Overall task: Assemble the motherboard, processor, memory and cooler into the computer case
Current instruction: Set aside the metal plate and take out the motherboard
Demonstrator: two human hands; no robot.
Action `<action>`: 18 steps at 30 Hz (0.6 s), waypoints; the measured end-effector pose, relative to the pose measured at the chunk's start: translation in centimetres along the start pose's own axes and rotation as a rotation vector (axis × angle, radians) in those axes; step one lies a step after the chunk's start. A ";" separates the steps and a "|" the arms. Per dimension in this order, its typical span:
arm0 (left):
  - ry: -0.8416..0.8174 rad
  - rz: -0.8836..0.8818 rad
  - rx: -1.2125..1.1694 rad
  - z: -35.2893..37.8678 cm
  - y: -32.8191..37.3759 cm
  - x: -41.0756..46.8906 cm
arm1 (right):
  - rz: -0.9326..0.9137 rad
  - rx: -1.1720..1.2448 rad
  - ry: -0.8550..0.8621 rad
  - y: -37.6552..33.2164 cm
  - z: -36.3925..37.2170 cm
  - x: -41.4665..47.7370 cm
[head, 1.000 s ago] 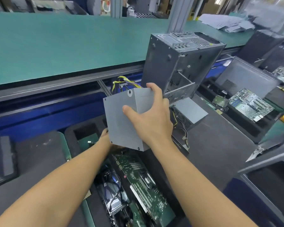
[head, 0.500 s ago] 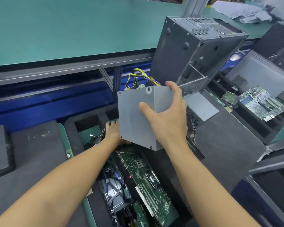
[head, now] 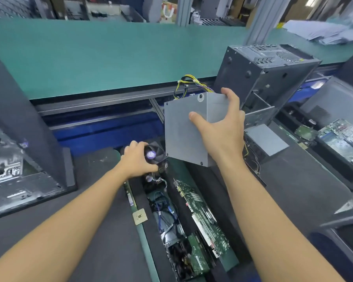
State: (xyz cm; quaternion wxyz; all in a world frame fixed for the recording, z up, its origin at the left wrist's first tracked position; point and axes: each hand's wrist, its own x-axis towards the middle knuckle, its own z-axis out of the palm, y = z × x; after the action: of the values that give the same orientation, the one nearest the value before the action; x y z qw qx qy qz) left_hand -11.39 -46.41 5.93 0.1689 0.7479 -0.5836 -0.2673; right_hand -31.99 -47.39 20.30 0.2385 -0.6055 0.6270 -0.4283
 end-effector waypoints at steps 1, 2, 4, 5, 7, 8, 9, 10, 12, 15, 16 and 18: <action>-0.015 -0.013 0.013 -0.3 -0.8 -1.0 | -0.010 -0.011 -0.016 -0.5 0.2 0.0; -0.033 -0.025 0.023 -0.5 -1.6 -2.0 | -0.021 -0.031 -0.033 -0.9 0.4 0.1; -0.058 -0.047 0.029 -0.9 -3.3 -3.6 | -0.049 -0.100 -0.067 -1.5 1.2 0.5; -0.066 -0.055 0.035 -1.2 -4.3 -4.2 | -0.067 -0.143 -0.084 -1.6 1.7 0.7; -0.078 -0.073 0.085 -1.8 -6.2 -5.3 | -0.108 -0.237 -0.118 -1.5 3.0 1.2; -0.088 -0.082 0.120 -2.2 -7.1 -5.8 | -0.127 -0.283 -0.138 -1.4 3.7 1.4; -0.098 -0.089 0.146 -2.5 -7.9 -6.2 | -0.138 -0.326 -0.160 -1.1 4.4 1.7; -0.109 -0.099 0.164 -2.7 -8.7 -6.6 | -0.142 -0.368 -0.182 -0.8 5.1 2.0; -0.135 -0.116 0.195 -3.0 -10.2 -7.3 | -0.138 -0.458 -0.222 0.1 6.5 2.7; -0.195 -0.162 0.191 -2.6 -11.8 -7.9 | -0.092 -0.573 -0.257 2.0 8.3 3.5; -0.217 -0.173 0.185 -2.4 -12.0 -7.9 | -0.080 -0.610 -0.269 2.6 8.9 3.6; -0.241 -0.174 0.188 -1.9 -12.2 -7.7 | -0.086 -0.696 -0.290 4.0 10.2 3.7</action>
State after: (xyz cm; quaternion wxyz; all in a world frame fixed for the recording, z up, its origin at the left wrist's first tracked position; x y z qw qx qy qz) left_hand -2.07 -35.86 2.08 0.0031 0.7707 -0.5551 -0.3128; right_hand -26.42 -53.92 12.54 0.0868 -0.7305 0.6686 -0.1091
